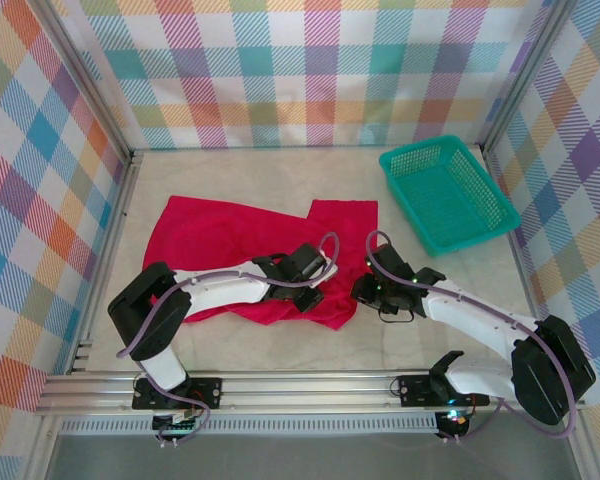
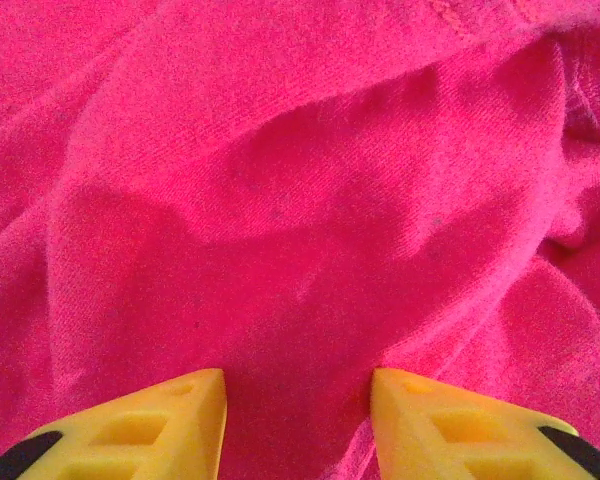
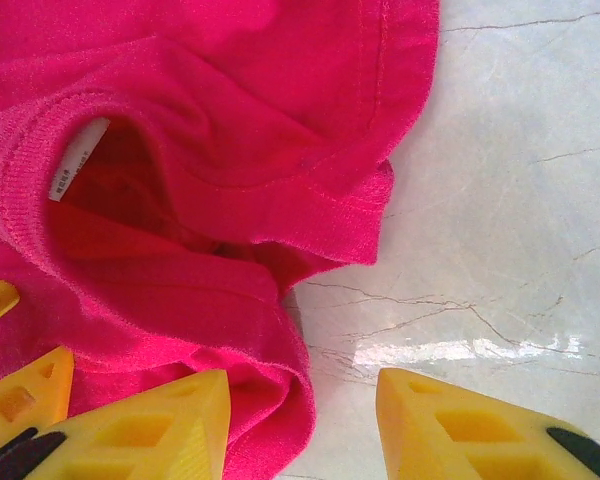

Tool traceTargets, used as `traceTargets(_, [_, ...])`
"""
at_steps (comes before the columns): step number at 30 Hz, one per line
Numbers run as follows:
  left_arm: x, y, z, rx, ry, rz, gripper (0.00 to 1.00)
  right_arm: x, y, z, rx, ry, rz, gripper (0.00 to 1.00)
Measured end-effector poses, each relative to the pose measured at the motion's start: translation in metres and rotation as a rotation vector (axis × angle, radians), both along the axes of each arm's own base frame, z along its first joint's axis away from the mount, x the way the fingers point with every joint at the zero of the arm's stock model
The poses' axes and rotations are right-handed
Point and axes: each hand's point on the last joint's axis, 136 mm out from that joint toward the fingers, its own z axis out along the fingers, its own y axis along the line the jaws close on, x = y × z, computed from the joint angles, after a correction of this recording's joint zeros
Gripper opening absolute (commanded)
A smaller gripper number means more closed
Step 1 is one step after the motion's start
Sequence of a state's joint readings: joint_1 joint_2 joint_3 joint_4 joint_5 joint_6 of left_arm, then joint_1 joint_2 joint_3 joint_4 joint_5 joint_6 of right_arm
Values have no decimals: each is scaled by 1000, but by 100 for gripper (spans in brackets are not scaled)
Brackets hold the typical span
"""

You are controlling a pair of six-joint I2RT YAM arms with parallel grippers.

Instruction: Fold the inside-out t-shirt

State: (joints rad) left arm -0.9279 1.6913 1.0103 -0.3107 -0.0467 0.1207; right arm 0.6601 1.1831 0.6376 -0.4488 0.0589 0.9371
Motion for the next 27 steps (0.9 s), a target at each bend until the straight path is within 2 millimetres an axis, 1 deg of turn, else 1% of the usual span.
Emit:
traceTargets(1, [0, 0, 0, 0, -1, 0, 40, 0, 0, 0, 0, -1, 2, 44])
traceTargets(2, [0, 0, 0, 0, -1, -2, 33, 0, 0, 0, 0, -1, 2, 43])
traceTargets(3, [0, 0, 0, 1, -2, -4, 25, 0, 0, 0, 0, -1, 2, 43])
traceTargets(5, [0, 0, 0, 1, -2, -3, 1, 0, 1, 0, 2, 1, 4, 40])
traceTargets(8, [0, 0, -2, 5, 3, 0, 0, -1, 1, 0, 4, 2, 8, 34])
traceTargets(12, [1, 1, -1, 10, 10, 7, 0, -2, 2, 3, 10, 3, 12, 33])
traceTargets(16, [9, -2, 12, -10, -7, 40, 0, -1, 7, 8, 32, 2, 22, 33])
traceTargets(18, [12, -1, 20, -25, -23, 62, 0, -1, 10, 9, 42, 1, 30, 37])
traceTargets(19, [14, -1, 25, -34, -36, 74, 0, -1, 12, 9, 46, 2, 35, 41])
traceTargets(20, [16, 0, 32, -46, -50, 88, 0, -1, 14, 8, 48, 3, 40, 45])
traceTargets(22, [20, 3, 45, -68, -83, 123, 0, -1, 21, 4, 53, 12, 58, 49])
traceTargets(25, [30, 11, 64, -93, -147, 197, 0, 0, 36, -1, 51, 32, 91, 52])
traceTargets(27, [36, 20, 74, -100, -190, 258, 0, 4, 48, 0, 54, 30, 112, 52])
